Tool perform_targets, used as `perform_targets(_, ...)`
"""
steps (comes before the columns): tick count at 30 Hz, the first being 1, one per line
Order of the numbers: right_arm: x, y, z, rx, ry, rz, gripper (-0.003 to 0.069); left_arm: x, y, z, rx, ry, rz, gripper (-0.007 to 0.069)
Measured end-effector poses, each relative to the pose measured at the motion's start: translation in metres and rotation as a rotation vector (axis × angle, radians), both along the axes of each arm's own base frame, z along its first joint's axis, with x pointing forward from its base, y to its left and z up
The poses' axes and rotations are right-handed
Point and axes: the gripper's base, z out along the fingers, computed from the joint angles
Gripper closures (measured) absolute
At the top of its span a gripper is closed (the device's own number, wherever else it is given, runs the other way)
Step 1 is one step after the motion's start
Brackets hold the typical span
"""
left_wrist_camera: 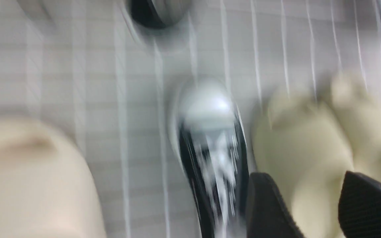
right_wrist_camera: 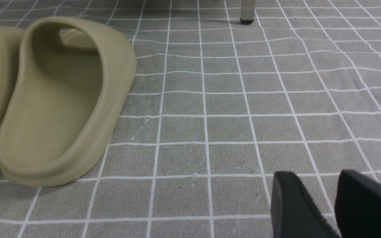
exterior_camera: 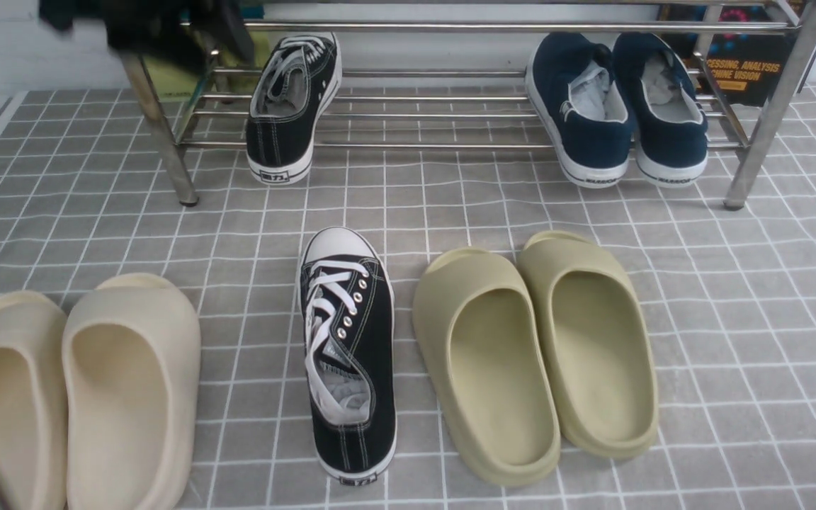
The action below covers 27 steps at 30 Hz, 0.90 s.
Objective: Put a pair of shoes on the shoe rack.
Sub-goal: Use the left arm to grab the shoe closest to it
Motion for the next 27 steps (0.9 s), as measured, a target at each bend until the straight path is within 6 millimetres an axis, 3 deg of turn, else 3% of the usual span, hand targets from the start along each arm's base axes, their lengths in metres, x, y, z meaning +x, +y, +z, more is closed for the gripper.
perform_targets(4,0.000,0.000,0.000,0.000,0.000,0.000,0.0419,-0.044,-0.002,-0.060,-0.087,0.170,-0.019,0.0329)
perform_targets(11,0.000,0.000,0.000,0.000,0.000,0.000,0.0419,-0.070,-0.002,-0.138,-0.159,0.218,0.109,0.0349)
perform_targets(19,0.000,0.000,0.000,0.000,0.000,0.000,0.0419,-0.065,-0.047,-0.164,-0.087,0.120,0.042,0.0349)
perform_targets(27,0.000,0.000,0.000,0.000,0.000,0.000,0.0419,-0.056,-0.042,-0.181,0.039,0.125,0.183,0.0351)
